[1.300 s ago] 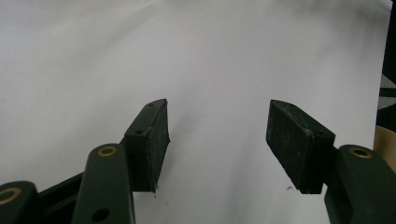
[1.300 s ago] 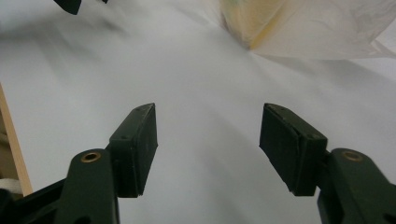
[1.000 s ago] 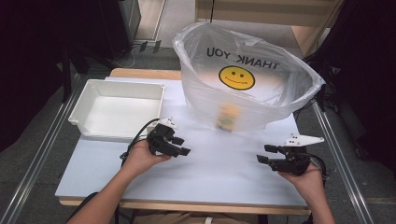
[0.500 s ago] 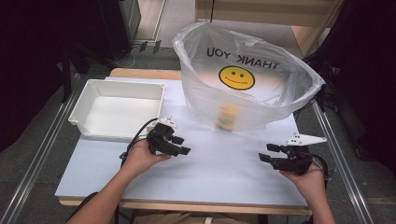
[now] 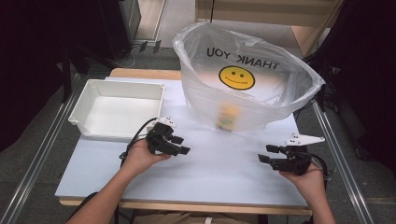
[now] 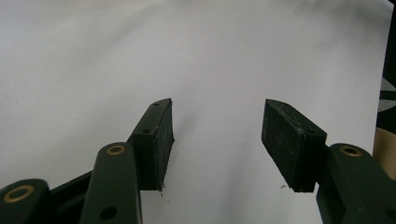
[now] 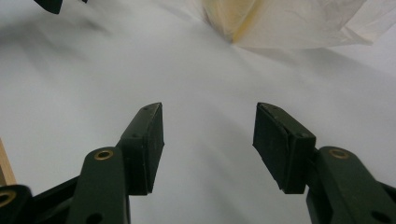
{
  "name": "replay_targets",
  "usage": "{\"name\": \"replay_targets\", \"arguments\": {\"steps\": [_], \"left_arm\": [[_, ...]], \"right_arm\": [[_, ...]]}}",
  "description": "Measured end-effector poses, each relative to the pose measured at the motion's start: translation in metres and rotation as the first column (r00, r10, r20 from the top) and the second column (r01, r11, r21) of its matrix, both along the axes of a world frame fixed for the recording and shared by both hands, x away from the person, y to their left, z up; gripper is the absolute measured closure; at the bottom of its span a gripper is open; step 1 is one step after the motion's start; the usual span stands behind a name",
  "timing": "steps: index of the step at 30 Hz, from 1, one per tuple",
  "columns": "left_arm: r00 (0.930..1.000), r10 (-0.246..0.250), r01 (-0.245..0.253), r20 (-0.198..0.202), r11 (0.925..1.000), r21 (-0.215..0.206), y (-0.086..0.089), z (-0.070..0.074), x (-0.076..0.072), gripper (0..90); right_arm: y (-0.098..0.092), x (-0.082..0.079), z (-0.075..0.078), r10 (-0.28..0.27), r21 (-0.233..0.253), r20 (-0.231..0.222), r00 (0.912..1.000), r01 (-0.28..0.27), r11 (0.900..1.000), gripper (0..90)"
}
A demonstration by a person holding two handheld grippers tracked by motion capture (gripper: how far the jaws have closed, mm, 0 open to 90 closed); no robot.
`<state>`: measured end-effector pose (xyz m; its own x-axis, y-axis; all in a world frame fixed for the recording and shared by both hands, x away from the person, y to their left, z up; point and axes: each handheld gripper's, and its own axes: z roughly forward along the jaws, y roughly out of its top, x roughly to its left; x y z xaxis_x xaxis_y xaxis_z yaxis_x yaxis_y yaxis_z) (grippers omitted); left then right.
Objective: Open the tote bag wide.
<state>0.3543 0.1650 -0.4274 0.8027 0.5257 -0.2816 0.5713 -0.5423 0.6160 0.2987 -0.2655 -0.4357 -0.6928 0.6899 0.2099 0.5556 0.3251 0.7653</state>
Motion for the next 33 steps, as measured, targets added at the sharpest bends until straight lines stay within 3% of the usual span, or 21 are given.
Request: {"name": "replay_targets", "arguments": {"steps": [11, 23, 26, 28, 31, 33], "left_arm": [[0.9999, 0.003, -0.003, -0.012, 1.0, -0.006, -0.001, -0.001, 0.001, 43.4], [1.0, 0.002, -0.002, -0.009, 0.9999, -0.012, 0.001, -0.001, 0.002, 45.9], [0.9996, 0.007, -0.008, -0.027, 0.9991, -0.041, 0.003, 0.001, 0.003, 46.4], [0.9984, 0.038, -0.041, -0.042, 0.9975, -0.058, 0.005, 0.008, 0.005, 48.3], [0.999, 0.034, -0.036, -0.031, 0.9974, -0.062, 0.007, 0.016, 0.006, 48.6], [0.9996, 0.027, -0.028, -0.012, 0.9978, -0.06, 0.007, 0.024, 0.007, 50.7]], "right_arm": [[0.0, 0.001, -0.002, -0.001, 0.004, -0.026, 0.9997, 0.001, 1.0, 43.0], [-0.001, 0.001, -0.002, -0.001, 0.011, -0.022, 0.9998, 0.001, 1.0, 42.7], [-0.001, 0.001, -0.002, 0.003, 0.016, -0.023, 0.9997, -0.002, 1.0, 42.7], [-0.002, 0.001, -0.001, 0.0, 0.023, -0.021, 0.9998, 0.0, 1.0, 42.8], [-0.003, 0.001, 0.003, -0.012, 0.023, -0.023, 0.9997, 0.013, 1.0, 43.2], [-0.006, 0.003, 0.013, -0.013, 0.029, -0.002, 0.9999, 0.013, 0.999, 43.3]]}}
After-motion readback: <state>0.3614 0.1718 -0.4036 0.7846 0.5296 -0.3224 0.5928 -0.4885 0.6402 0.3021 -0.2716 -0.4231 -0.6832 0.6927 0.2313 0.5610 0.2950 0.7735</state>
